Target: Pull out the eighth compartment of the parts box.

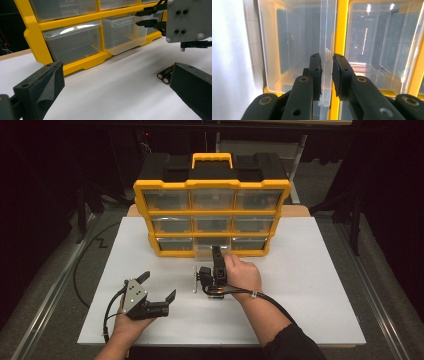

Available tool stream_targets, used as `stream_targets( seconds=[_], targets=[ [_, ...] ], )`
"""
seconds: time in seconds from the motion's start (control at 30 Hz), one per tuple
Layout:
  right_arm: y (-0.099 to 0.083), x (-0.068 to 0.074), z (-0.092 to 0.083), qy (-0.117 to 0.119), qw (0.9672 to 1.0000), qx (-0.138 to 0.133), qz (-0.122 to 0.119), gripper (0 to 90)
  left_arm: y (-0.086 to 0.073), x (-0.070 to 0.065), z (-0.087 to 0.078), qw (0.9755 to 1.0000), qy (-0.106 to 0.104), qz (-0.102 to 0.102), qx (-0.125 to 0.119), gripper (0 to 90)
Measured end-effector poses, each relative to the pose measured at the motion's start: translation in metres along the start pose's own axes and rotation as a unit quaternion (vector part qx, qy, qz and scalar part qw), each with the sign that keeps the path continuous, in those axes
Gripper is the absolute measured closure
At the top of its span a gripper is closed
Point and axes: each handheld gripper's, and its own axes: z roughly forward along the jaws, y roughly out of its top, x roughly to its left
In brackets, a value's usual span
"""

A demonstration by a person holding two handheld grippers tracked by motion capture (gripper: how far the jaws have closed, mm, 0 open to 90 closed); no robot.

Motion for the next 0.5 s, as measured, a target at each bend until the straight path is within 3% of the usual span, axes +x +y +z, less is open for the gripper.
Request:
stream_targets(
  seconds=[0.5],
  targets=[
    [0.0,0.003,-0.017,0.002,1.0,-0.003,-0.003,79.9,-0.001,-0.001,0.002,1.0,-0.001,0.002,0.003,0.4]
  ],
)
